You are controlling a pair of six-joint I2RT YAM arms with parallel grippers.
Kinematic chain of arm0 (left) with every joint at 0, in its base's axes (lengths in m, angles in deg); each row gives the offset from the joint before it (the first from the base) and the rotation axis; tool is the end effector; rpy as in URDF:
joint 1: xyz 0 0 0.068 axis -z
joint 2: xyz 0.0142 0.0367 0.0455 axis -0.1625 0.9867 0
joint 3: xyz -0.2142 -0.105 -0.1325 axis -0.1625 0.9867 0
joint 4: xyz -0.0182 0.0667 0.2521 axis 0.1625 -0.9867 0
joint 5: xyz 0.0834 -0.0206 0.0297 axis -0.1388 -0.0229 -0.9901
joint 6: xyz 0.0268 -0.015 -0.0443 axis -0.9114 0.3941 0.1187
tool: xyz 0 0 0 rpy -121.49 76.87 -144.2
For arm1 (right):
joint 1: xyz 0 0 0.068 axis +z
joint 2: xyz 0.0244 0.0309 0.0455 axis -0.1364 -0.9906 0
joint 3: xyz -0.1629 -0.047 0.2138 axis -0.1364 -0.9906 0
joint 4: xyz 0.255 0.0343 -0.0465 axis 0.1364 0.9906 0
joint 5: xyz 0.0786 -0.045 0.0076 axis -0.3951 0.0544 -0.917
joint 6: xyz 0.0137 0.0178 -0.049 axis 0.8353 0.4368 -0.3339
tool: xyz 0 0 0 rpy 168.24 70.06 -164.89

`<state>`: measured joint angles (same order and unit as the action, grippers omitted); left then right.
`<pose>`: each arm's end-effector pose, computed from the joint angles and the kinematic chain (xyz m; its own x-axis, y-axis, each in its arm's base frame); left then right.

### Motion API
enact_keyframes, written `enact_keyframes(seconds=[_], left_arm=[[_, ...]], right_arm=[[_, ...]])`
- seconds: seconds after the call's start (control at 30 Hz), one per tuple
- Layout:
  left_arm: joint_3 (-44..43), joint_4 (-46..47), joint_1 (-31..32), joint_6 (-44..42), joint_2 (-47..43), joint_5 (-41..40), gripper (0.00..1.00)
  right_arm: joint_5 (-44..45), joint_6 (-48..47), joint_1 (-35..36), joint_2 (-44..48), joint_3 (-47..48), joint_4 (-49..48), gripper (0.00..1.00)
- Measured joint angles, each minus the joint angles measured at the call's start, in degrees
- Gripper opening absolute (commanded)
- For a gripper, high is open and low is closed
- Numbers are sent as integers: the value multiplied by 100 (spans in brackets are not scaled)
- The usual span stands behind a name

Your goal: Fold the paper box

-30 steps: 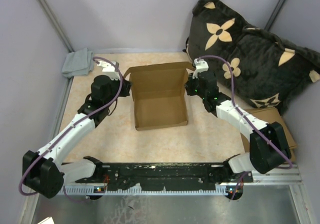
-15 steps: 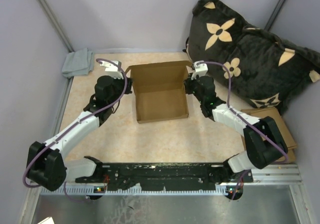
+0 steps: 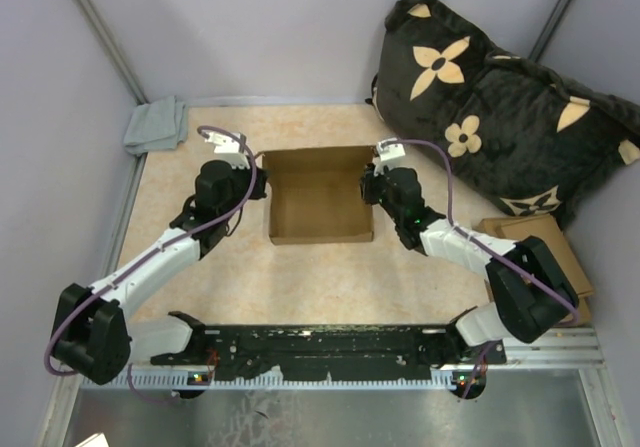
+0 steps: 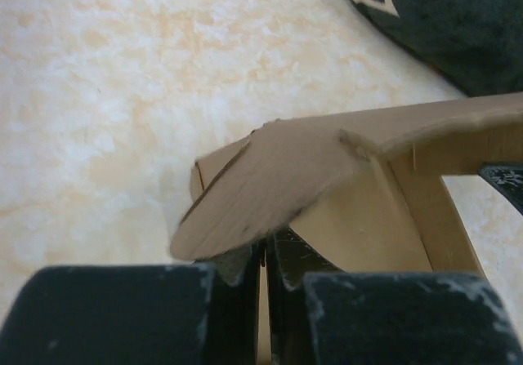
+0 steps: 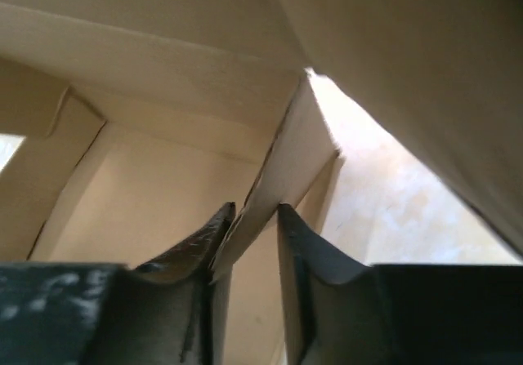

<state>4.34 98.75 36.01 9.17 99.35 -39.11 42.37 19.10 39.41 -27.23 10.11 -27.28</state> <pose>0.2516 -0.1218 0.2830 -0.2890 -0.1623 -0.9435 0.2758 0.9296 -0.2445 0.2666 0.1572 0.2319 -0.2600 0.0406 -0.9648 -0.3438 0.9297 0.1318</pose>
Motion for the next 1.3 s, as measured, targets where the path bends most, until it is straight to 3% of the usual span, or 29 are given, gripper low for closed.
enact_keyframes(seconds=[0.13,0.23,0.33,0.8,0.9,0.93,1.03,1.17,1.3], left_arm=[[286,-402,140,212,-271,50,23],[457,-837,227,407,-483,98,35],[684,-1169,317,636,-756,175,41],[1449,-2382,450,1576,-3158,1119,42],[1460,-2529,455,1648,-3497,1086,43],[1460,-2542,455,1650,-3556,1047,44],[1449,-2529,455,1624,-3539,846,51],[1429,-2295,455,1469,-2973,518,57],[1228,-1987,455,1261,-1836,39,58]], right_arm=[[-245,236,118,173,44,848,50],[-444,396,151,348,59,1515,54],[-636,529,179,682,-87,1965,57],[-1858,1340,208,3816,-1250,3613,58],[-1847,1517,208,4271,-1281,3775,61],[-1823,1561,208,4356,-1281,3807,66],[-1633,1626,208,4352,-1255,3910,77],[-1309,1567,151,3560,-876,4070,78],[-1298,1521,-245,2144,-234,3882,77]])
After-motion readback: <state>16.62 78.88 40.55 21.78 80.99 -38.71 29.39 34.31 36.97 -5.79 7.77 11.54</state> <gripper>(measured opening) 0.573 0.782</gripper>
